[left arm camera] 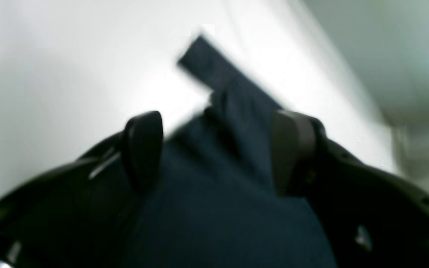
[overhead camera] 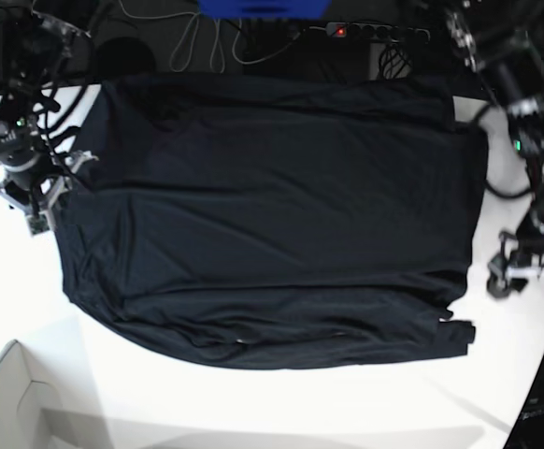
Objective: Layout the t-shirt on the table in an organized manner, then fold the t-shirt properly
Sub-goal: 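Release the side edges and raise both grippers to the shoulder corners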
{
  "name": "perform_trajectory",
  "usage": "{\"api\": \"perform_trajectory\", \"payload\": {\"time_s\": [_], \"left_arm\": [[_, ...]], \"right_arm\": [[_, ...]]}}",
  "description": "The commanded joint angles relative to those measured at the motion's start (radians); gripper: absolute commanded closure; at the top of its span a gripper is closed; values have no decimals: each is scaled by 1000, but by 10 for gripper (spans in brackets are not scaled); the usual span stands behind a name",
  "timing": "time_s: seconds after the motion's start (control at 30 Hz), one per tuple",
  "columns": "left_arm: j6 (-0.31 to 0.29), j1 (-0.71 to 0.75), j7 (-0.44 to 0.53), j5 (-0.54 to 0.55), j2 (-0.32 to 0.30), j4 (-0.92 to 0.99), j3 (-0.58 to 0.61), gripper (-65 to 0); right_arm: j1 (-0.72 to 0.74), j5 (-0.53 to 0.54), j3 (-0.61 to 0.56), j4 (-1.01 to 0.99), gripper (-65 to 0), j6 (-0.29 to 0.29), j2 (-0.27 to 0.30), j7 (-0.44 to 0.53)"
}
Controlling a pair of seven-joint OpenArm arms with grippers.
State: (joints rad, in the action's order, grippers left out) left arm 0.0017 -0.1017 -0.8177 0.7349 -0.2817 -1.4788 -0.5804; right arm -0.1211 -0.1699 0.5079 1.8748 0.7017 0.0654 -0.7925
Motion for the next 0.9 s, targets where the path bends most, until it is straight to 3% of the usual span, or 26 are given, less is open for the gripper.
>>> {"api": "perform_trajectory", "payload": {"time_s": [0.0, 0.1, 0.2, 0.33, 0.43, 0.7, 0.87], "left_arm": [[-13, 50, 19, 38, -17, -76, -3, -433], [-13, 241, 19, 65, -6, -234, -42, -433], [-13, 377, 16, 74, 46, -351, -118, -433], [-13, 506, 7, 76, 138, -461, -218, -434], [-13, 595, -2, 76, 184, -491, -206, -434], [-16, 646, -19, -1, 286, -426, -172, -434], [-76, 653, -12, -87, 290, -418, -108, -434]], "right_arm": [[-5, 16, 16, 30, -208, -4, -9, 22], [-45, 16, 73, 65, -275, -4, -42, 23], [-84, 16, 94, 95, -331, -4, -65, 25], [-127, 16, 91, 101, -340, -4, -74, 25], [-150, 16, 93, 98, -340, -4, -74, 25], [-160, 17, 96, 96, -340, -4, -74, 26], [-160, 17, 96, 96, -340, -4, -74, 25]]}}
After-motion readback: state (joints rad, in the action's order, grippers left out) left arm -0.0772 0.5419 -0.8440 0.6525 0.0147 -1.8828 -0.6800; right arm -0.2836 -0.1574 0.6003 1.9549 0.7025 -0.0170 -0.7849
